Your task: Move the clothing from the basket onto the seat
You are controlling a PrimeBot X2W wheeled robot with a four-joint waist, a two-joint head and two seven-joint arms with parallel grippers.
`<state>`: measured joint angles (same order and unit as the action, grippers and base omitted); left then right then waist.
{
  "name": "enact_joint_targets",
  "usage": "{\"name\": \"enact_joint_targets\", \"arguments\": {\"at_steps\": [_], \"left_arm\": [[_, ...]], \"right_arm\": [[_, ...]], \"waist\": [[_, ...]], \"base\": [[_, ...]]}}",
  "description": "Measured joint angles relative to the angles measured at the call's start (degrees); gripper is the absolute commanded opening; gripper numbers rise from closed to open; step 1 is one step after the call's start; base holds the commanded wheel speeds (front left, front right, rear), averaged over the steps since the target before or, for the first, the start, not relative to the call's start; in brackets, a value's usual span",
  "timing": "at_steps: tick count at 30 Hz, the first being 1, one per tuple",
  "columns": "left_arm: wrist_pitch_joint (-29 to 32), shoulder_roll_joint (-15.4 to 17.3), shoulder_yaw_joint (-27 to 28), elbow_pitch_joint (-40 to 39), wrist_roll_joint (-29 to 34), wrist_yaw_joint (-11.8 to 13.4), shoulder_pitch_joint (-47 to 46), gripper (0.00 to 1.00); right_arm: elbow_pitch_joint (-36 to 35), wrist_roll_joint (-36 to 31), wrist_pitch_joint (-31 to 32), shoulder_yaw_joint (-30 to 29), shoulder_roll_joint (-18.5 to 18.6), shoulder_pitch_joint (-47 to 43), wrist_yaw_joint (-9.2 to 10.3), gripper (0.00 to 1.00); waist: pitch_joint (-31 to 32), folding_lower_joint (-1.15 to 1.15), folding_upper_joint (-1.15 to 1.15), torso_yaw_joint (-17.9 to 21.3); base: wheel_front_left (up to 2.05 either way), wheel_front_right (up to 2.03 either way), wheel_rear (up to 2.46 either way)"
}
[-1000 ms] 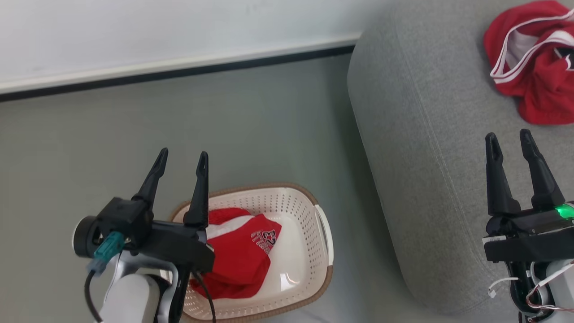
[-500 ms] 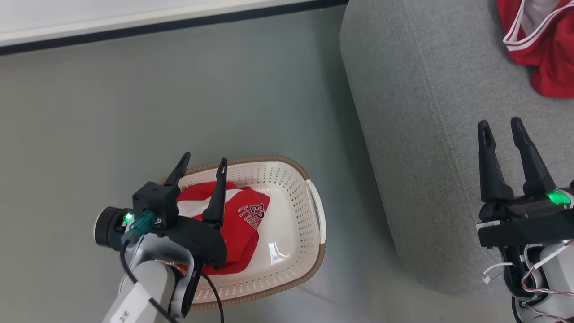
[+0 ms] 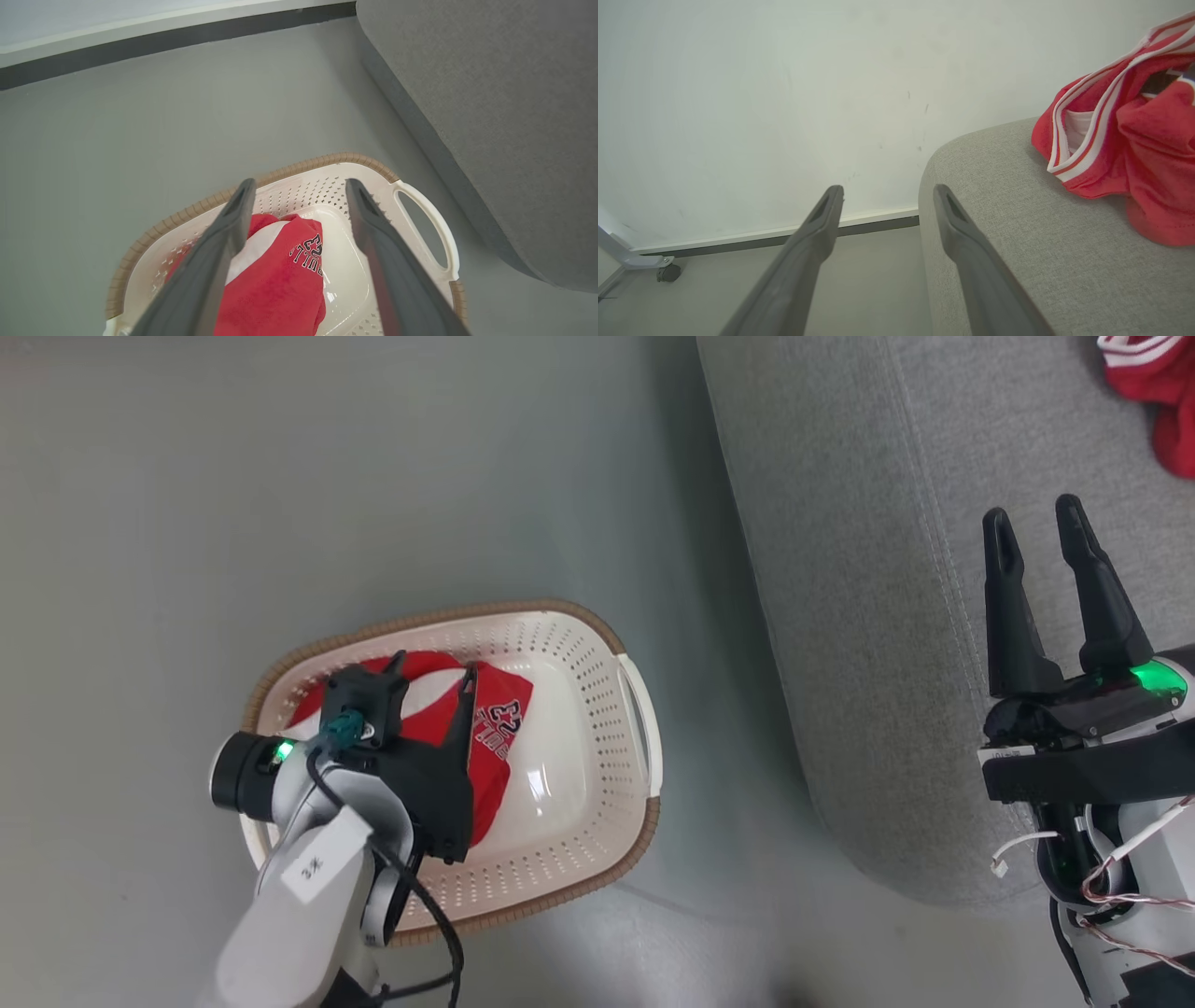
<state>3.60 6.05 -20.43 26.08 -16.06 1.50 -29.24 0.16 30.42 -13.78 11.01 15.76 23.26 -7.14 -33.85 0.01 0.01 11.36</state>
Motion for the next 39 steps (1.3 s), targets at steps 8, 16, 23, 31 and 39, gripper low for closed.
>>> {"name": "enact_joint_targets", "arguments": {"at_steps": [8, 16, 23, 31, 39], "left_arm": [[3.05, 1.05, -0.99, 8.44, 2.23, -0.48, -4.10, 1.00], [5.60, 2.96, -0.71, 16.17, 3.33, 0.04, -9.48, 1.00], [5.98, 4.19, 1.01, 19.67, 3.45, 0.90, -12.80, 1.00], [6.93, 5.64, 1.00, 24.37, 4.36, 1.86, -16.24, 1.00], [8.50, 5.56, 0.13, 29.61, 6.09, 3.05, -17.66, 1.00]], "right_arm": [[-1.62, 1.03, -0.45, 1.67, -0.20, 2.08, 0.00, 1.00], [-3.39, 1.46, -0.77, 2.81, -0.65, 3.50, 0.00, 1.00], [-4.45, 1.92, -0.92, 4.56, -1.13, 4.66, 0.00, 1.00], [-7.69, 2.01, -0.92, 5.39, -1.43, 6.22, 0.00, 1.00], [-8.37, 2.01, -0.92, 5.57, -1.45, 6.55, 0.00, 1.00]], "waist": [[-4.74, 0.00, 0.00, 1.99], [-9.63, 0.00, 0.00, 4.64], [-12.35, 0.00, -0.01, 6.58], [-15.18, 0.00, 0.00, 8.95], [-16.27, 0.00, 0.00, 10.20]], "base": [[0.00, 0.00, 0.00], [0.00, 0.00, 0.00], [0.00, 0.00, 0.00], [0.00, 0.00, 0.00], [0.00, 0.00, 0.00]]}}
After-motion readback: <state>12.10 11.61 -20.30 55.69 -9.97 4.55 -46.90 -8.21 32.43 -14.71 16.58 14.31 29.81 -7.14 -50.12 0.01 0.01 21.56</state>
